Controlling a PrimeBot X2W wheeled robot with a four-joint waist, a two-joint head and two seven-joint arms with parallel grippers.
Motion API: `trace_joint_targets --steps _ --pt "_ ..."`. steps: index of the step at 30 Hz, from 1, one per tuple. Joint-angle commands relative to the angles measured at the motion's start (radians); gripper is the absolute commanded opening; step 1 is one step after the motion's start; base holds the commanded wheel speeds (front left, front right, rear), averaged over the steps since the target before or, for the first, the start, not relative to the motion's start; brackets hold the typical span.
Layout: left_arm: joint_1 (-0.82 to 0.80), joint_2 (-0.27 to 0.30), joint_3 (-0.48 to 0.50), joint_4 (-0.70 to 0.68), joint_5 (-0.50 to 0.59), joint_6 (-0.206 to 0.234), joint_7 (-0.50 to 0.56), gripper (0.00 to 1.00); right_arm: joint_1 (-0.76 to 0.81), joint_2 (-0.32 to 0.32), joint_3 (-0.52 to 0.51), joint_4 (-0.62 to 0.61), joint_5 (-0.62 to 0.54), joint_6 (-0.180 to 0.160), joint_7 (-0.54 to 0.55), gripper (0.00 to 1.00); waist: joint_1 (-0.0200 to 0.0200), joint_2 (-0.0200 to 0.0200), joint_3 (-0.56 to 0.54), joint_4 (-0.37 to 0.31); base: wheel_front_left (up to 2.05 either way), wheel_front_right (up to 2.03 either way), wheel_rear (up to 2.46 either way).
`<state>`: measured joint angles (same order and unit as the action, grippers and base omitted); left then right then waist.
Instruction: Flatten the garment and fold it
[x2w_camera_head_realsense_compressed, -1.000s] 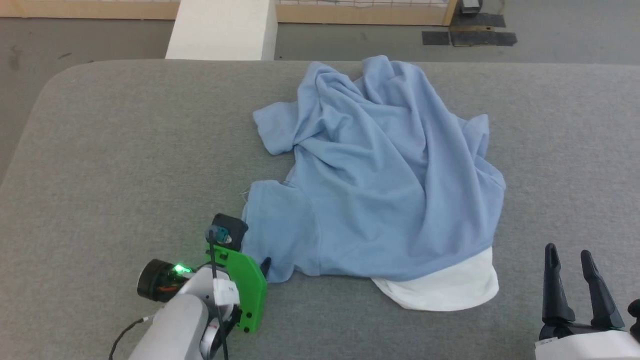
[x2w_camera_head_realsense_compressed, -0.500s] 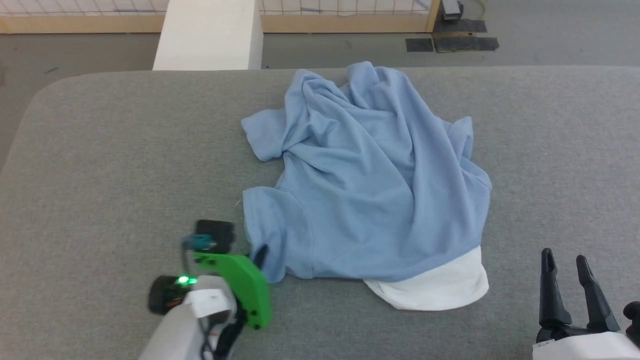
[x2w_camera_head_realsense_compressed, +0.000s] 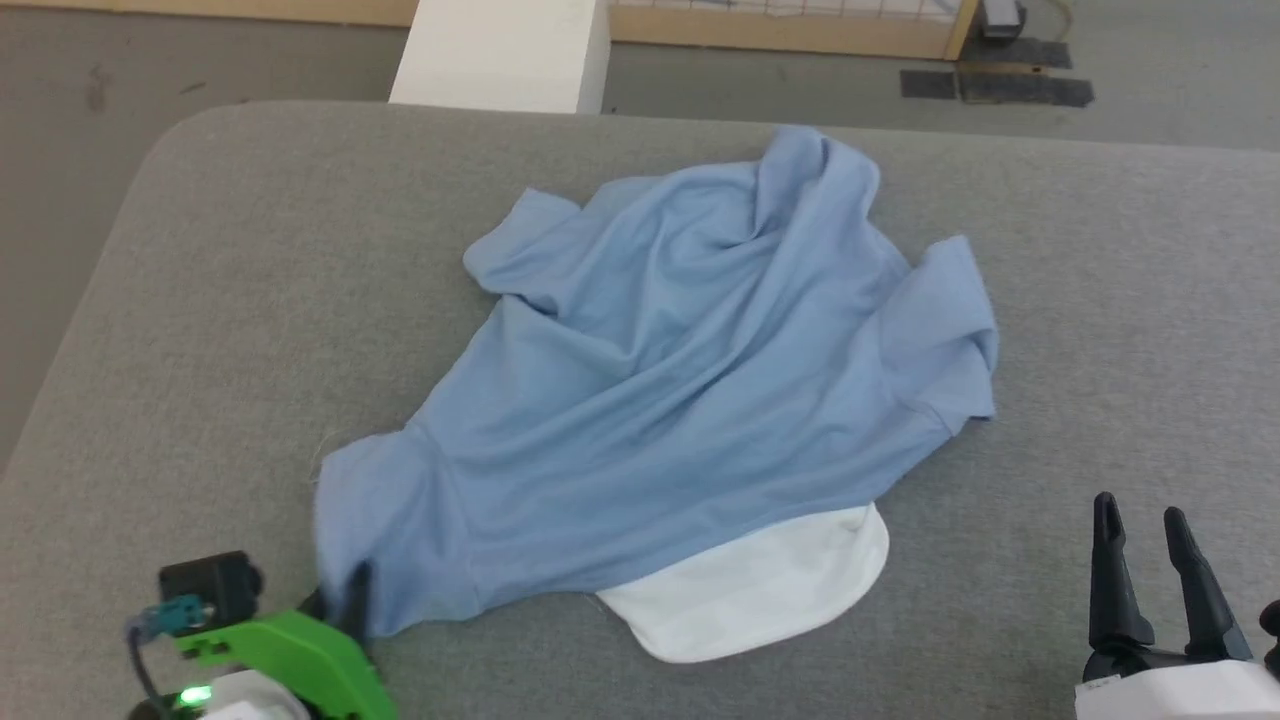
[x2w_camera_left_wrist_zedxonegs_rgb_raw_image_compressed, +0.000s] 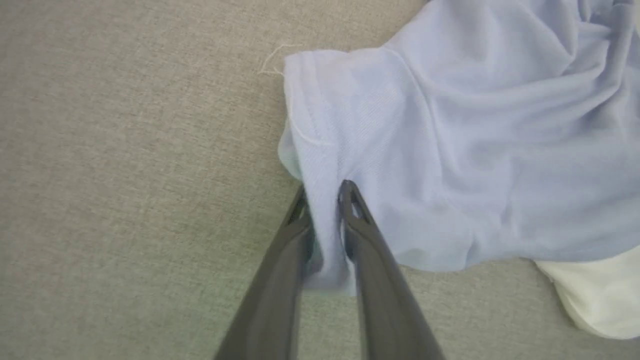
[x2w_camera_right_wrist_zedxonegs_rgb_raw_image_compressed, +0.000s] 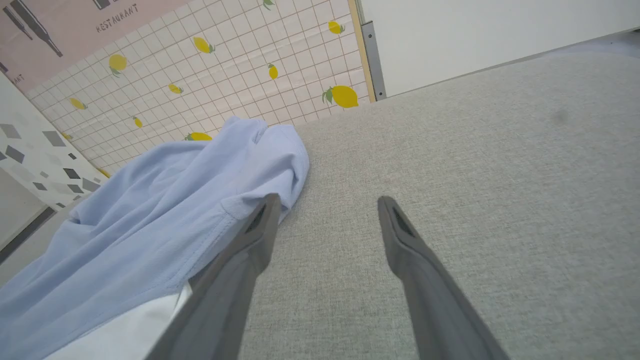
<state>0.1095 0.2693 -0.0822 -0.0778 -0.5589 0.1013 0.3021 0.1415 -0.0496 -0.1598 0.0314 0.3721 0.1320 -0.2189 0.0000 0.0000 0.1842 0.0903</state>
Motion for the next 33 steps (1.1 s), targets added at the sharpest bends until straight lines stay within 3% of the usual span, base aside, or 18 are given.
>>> trace_joint_targets --steps 1,5,10,14,22,26,33 --pt "-0.014 -0.020 -0.006 -0.009 -0.011 -0.009 -0.021 1.00 -0.016 -0.001 0.001 -0.006 -0.002 -0.001 0.003 1.00 0.0000 0.0000 0.014 0.019 0.00 0.00 0.00" --pt "-0.053 -0.036 -0.014 -0.056 0.009 -0.011 -0.074 1.00 -0.018 -0.001 0.009 -0.010 -0.006 -0.001 0.013 1.00 0.0000 0.0000 0.013 0.025 0.00 0.00 0.00" --pt "-0.125 0.006 -0.031 -0.178 0.079 -0.010 -0.073 1.00 -0.019 -0.001 0.004 -0.012 -0.008 -0.001 0.019 1.00 0.0000 0.0000 0.006 0.028 0.00 0.00 0.00" --pt "-0.211 -0.008 -0.114 -0.219 0.130 -0.024 -0.054 1.00 -0.023 -0.001 0.008 -0.008 -0.005 -0.001 0.017 1.00 0.0000 0.0000 0.007 0.023 0.00 0.00 0.00" --pt "-0.347 -0.088 -0.418 0.008 0.192 -0.167 0.053 1.00 -0.039 -0.001 0.017 -0.003 -0.001 -0.001 0.012 1.00 0.0000 0.0000 0.027 -0.006 0.00 0.00 0.00" --pt "-0.402 -0.108 -0.509 0.140 0.218 -0.197 0.097 1.00 -0.044 -0.001 0.014 -0.001 -0.001 -0.001 0.011 1.00 0.0000 0.0000 0.039 -0.027 0.00 0.00 0.00" --pt "-0.479 -0.107 -0.567 0.378 0.270 -0.205 0.134 1.00 -0.052 -0.001 0.022 0.006 0.002 -0.001 0.008 1.00 0.0000 0.0000 0.047 -0.059 0.00 0.00 0.00"
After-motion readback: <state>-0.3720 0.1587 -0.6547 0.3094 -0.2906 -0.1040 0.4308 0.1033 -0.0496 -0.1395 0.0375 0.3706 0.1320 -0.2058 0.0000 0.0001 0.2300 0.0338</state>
